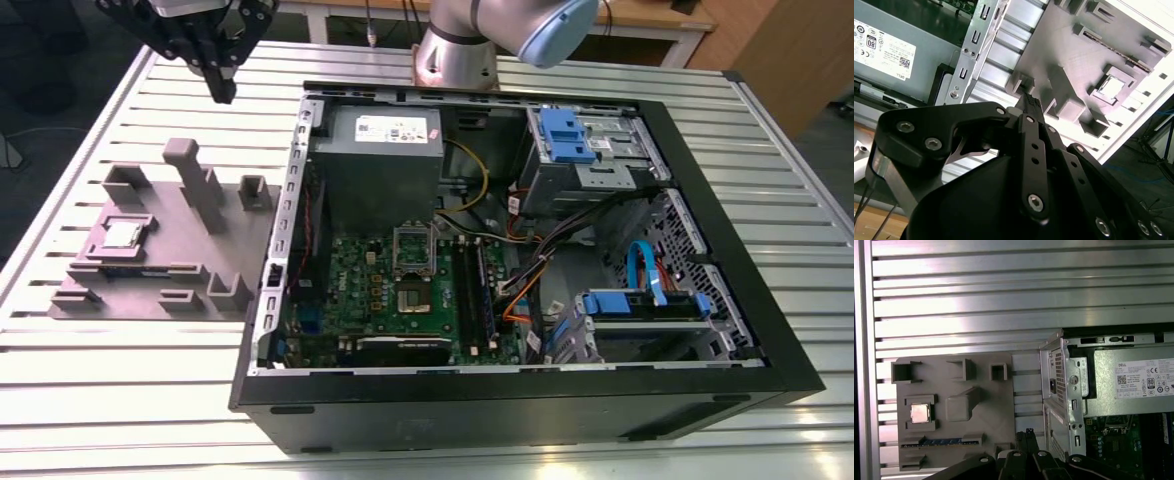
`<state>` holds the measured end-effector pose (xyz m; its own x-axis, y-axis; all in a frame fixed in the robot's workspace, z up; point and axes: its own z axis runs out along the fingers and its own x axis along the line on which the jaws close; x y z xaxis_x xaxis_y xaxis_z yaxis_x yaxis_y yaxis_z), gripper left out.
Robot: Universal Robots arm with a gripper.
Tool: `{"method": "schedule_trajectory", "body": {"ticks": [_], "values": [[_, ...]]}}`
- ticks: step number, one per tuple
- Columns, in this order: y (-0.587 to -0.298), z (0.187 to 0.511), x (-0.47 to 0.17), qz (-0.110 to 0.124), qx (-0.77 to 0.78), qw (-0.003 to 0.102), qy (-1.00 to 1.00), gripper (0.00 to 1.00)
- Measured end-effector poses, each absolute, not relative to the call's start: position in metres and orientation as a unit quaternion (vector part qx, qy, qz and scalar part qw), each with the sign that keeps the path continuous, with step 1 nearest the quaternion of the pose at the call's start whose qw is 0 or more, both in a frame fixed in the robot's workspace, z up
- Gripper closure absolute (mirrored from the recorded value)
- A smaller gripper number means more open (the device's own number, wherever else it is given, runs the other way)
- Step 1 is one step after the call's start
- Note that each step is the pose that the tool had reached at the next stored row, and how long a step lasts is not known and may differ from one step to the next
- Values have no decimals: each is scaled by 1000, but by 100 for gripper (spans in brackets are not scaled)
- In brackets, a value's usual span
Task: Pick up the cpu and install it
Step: 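Reach for the cpu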
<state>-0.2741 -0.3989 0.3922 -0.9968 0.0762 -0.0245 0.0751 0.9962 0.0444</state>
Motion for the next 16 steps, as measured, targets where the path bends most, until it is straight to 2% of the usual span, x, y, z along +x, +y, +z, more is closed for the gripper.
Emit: {"method": "schedule_trajectory", "body": {"ticks": [3, 4, 5, 6, 16], "values": [[-399, 392, -274, 22, 38, 11, 999, 89], [-399, 392, -274, 22, 38, 8, 999, 89], [-399, 392, -274, 21, 38, 1, 999, 89], [-399, 392, -274, 21, 38, -1, 999, 89], [-399, 392, -286, 21, 38, -1, 999, 89]]}}
